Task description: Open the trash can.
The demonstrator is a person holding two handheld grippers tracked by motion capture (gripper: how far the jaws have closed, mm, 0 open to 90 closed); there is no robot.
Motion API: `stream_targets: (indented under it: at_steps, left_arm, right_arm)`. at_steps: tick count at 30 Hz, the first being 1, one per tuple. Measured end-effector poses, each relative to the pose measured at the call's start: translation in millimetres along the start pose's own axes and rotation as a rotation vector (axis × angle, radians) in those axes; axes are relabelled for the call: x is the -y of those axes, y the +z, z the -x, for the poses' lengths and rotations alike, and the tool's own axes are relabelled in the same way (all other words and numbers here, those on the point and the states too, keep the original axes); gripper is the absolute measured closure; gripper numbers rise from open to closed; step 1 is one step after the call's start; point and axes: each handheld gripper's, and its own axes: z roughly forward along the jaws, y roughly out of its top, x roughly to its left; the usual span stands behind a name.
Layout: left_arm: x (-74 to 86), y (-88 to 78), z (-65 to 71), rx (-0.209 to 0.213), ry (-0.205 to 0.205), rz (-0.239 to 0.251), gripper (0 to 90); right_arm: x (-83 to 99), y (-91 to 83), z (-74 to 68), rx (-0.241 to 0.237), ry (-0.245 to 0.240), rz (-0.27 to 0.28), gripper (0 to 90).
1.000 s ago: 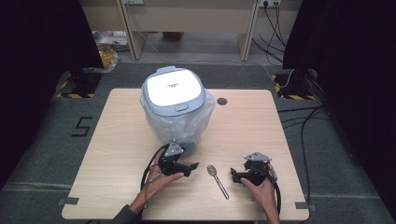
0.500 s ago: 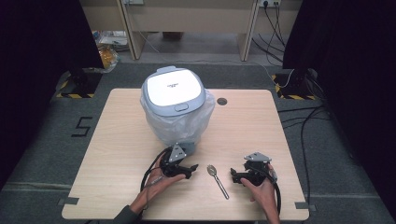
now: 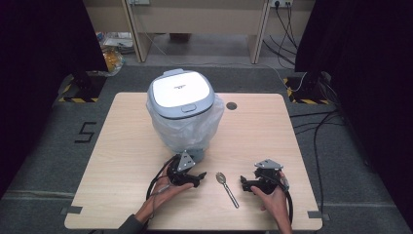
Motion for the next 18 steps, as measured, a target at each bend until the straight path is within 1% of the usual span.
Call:
stream_targets:
  at_steps: [1, 6, 9, 10, 11, 12, 16, 17, 18]
  left_arm:
    - [-0.3, 0.0, -0.4, 0.008, -0.01, 0.001, 19.7]
    - [-1.1, -0.5, -1.2, 0.012, -0.007, -0.007, 19.8]
    - [-1.5, -0.6, -2.9, 0.019, -0.025, -0.002, 20.5]
    - [-1.5, -0.6, -2.9, 0.019, -0.025, -0.002, 20.8]
    - [-1.0, -0.7, -3.6, 0.026, -0.035, 0.002, 21.1]
    - [-1.1, -0.7, -3.6, 0.025, -0.03, -0.002, 21.1]
    - [-1.8, -0.4, -4.4, 0.026, -0.03, -0.011, 21.1]
    - [-1.4, 0.2, -4.8, 0.033, -0.041, -0.007, 21.2]
    - [-1.2, 0.1, -4.9, 0.034, -0.039, -0.011, 21.2]
  right_arm:
    - [0.0, -0.2, 0.0, -0.001, 0.0, -0.001, 0.4]
    - [-0.1, 0.0, 0.4, -0.001, -0.005, 0.0, 0.4]
    - [-0.1, 0.0, 0.2, -0.002, -0.002, -0.001, 0.4]
    - [-0.1, 0.0, 0.2, -0.002, -0.002, -0.001, 0.4]
    - [-0.1, 0.0, 0.2, -0.002, -0.002, -0.002, 0.4]
    - [-0.1, 0.0, 0.2, -0.002, -0.002, -0.001, 0.4]
    - [-0.1, 0.0, 0.4, -0.002, -0.004, -0.001, 0.4]
    - [-0.1, 0.0, 0.4, -0.003, -0.004, -0.001, 0.4]
    - [-0.1, 0.0, 0.2, -0.003, -0.002, -0.002, 0.4]
